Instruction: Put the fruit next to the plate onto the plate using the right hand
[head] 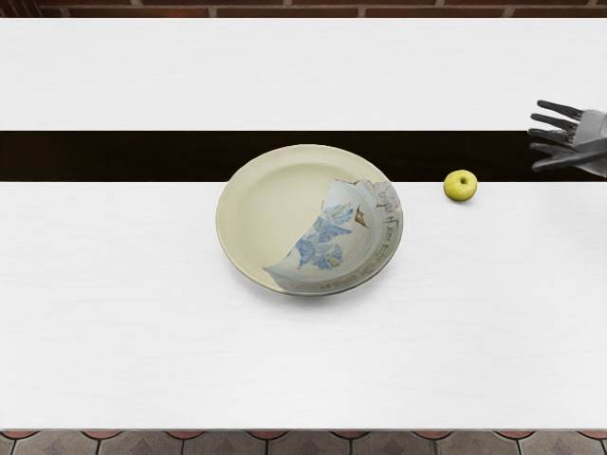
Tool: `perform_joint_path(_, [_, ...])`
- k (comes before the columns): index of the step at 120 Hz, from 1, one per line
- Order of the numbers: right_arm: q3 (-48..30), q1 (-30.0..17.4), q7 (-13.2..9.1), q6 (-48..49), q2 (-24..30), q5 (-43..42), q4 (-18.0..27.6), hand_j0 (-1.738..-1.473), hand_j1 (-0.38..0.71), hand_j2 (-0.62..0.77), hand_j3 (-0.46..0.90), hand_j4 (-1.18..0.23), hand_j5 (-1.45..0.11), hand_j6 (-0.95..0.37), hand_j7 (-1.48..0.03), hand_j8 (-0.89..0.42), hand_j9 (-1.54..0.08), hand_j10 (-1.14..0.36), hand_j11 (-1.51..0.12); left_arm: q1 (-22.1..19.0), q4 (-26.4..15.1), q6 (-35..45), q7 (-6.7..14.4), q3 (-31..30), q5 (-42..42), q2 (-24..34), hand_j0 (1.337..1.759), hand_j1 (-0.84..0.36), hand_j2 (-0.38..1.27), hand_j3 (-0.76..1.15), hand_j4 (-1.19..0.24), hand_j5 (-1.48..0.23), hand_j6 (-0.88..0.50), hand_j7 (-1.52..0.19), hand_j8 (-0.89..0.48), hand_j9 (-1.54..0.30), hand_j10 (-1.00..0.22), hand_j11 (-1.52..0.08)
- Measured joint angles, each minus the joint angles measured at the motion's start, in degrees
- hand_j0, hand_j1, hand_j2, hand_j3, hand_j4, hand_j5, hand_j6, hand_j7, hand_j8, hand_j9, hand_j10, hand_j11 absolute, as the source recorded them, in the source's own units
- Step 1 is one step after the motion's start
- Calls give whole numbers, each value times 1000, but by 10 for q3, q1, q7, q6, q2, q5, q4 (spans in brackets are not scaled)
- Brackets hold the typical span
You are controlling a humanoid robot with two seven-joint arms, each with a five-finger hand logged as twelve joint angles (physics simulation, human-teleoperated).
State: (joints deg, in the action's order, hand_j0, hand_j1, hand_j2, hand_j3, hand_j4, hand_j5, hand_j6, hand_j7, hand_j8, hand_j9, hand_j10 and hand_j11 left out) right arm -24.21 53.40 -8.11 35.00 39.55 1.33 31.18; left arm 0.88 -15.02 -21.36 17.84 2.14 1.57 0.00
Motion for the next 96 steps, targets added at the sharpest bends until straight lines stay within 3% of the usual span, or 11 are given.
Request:
perform_joint_path(19, [4, 0, -2, 0, -20, -10, 0, -1658, -325, -3, 0, -19, -27, -18, -27, -19, -27, -19, -27, 0, 0, 0, 0, 0, 0, 0, 1658, 349, 0, 0, 0, 0, 1, 0, 1, 0, 0, 0])
perform_joint_path(30, [47, 38, -5, 0, -24, -43, 26, -1658, -323, -3, 0, -21, -29, -20, -29, -21, -29, -21, -29, 0, 0, 0, 0, 0, 0, 0, 1658, 349, 0, 0, 0, 0, 0, 0, 0, 0, 0, 0])
perform_joint_path(36, [62, 55, -6, 0, 1, -53, 85, -1658, -319, -4, 0, -25, -33, -24, -33, -24, -33, -24, -33, 0, 0, 0, 0, 0, 0, 0, 1658, 349, 0, 0, 0, 0, 0, 0, 0, 0, 0, 0])
perform_joint_path(46, [75, 73, -7, -4, 81, -83, 258, -1658, -314, -5, 0, -29, -39, -29, -39, -29, -39, -29, -39, 0, 0, 0, 0, 0, 0, 0, 1658, 349, 0, 0, 0, 0, 0, 0, 0, 0, 0, 0])
perform_joint_path(56, [83, 81, -8, -83, 124, -142, 387, -1658, -311, -5, 0, -32, -42, -32, -42, -32, -42, -32, -42, 0, 0, 0, 0, 0, 0, 0, 1658, 349, 0, 0, 0, 0, 1, 0, 1, 0, 0, 0])
perform_joint_path(64, [99, 84, -9, -182, 149, -187, 448, -1658, -312, -5, 0, -33, -42, -33, -42, -32, -42, -32, -42, 0, 0, 0, 0, 0, 0, 0, 1658, 349, 0, 0, 0, 0, 0, 0, 0, 0, 0, 0])
perform_joint_path(75, [140, 87, -11, -318, 170, -221, 488, -1658, -312, -5, 0, -33, -41, -33, -41, -33, -41, -32, -41, 0, 0, 0, 0, 0, 0, 0, 1658, 349, 0, 0, 0, 0, 1, 0, 1, 0, 0, 0])
perform_joint_path(87, [193, 114, -54, -430, 144, -237, 504, -1658, -312, -5, 0, -33, -42, -34, -42, -34, -42, -33, -42, 0, 0, 0, 0, 0, 0, 0, 1658, 349, 0, 0, 0, 0, 1, 0, 1, 0, 0, 0])
perform_joint_path(96, [264, 168, -105, -495, 101, -241, 505, -1658, -311, -5, 0, -34, -43, -35, -43, -35, -43, -34, -43, 0, 0, 0, 0, 0, 0, 0, 1658, 349, 0, 0, 0, 0, 1, 0, 1, 0, 0, 0])
